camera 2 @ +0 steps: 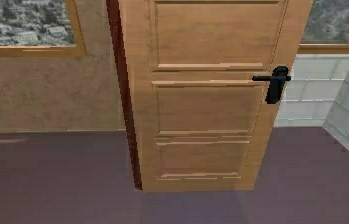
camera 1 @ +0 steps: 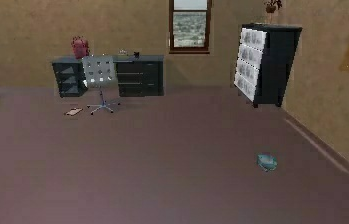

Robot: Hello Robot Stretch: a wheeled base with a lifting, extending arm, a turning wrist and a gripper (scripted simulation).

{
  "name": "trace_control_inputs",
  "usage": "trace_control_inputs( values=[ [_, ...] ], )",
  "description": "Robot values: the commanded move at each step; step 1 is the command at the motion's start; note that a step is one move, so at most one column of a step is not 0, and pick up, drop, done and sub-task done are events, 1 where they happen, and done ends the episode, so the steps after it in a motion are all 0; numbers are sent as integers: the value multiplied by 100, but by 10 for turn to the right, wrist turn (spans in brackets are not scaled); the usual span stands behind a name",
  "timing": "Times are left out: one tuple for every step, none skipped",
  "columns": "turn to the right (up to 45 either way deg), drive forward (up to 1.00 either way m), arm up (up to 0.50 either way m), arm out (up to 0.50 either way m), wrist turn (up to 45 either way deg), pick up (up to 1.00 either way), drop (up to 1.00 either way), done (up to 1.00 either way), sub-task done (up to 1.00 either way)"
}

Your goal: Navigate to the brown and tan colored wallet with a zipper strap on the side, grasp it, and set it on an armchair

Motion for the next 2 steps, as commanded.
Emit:
trace_control_inputs(
  values=[
    [0,35,0,0,0,0,0,0,0],
    [-450,0,0,0,0,0,0,0,0]
  ],
)
